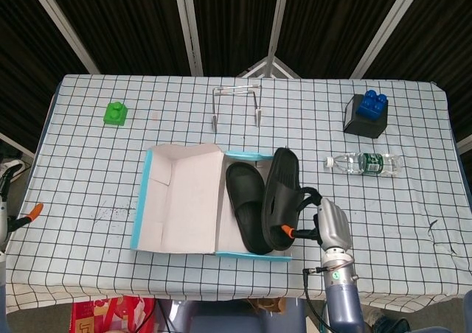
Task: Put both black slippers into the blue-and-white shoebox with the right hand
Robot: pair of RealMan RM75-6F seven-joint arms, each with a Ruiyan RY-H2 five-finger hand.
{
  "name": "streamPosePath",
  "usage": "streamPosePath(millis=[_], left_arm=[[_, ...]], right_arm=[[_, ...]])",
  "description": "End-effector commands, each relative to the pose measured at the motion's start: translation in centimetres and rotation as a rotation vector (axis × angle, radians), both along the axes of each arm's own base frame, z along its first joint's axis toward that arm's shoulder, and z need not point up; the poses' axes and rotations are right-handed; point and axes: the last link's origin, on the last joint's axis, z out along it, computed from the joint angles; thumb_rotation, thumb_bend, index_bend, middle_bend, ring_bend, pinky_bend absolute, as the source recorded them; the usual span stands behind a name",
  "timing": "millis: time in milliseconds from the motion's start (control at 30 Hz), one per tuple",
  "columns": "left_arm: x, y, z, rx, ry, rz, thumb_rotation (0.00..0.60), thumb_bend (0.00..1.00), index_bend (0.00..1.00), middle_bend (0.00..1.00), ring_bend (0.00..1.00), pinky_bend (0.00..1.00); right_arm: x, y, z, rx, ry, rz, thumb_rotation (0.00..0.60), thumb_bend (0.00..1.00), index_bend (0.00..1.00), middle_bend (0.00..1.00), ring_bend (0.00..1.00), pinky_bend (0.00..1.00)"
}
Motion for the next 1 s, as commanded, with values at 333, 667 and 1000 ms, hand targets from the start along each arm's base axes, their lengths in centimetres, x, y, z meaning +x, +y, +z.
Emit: streamPosePath(millis=[333, 667, 1000], left_arm=[[0.02, 0.05, -0.13, -0.002, 0.007, 0.002, 0.600, 0.23, 0.19, 0.00, 0.00, 0.12], [0.02, 0.05, -0.13, -0.001, 0.008, 0.004, 0.600, 0.23, 0.19, 0.00, 0.00, 0.12], [-0.04, 0.01, 0.09, 0.005, 0.003, 0.006, 0.600, 0.23, 0.19, 0.00, 0.00, 0.12]], right_arm=[[-0.79, -0.03, 0.00, 0.032, -0.006, -0.017, 0.600, 0.57, 0.82, 0.48, 1.00, 1.00], [-0.75, -0.34, 0.15, 0.031, -0.017, -0.028, 0.600, 0.58, 0.82, 0.48, 1.00, 1.00], [-0.12, -0.74, 0.56, -0.007, -0.040, -0.011, 0.600, 0.58, 0.83, 0.48, 1.00, 1.00]])
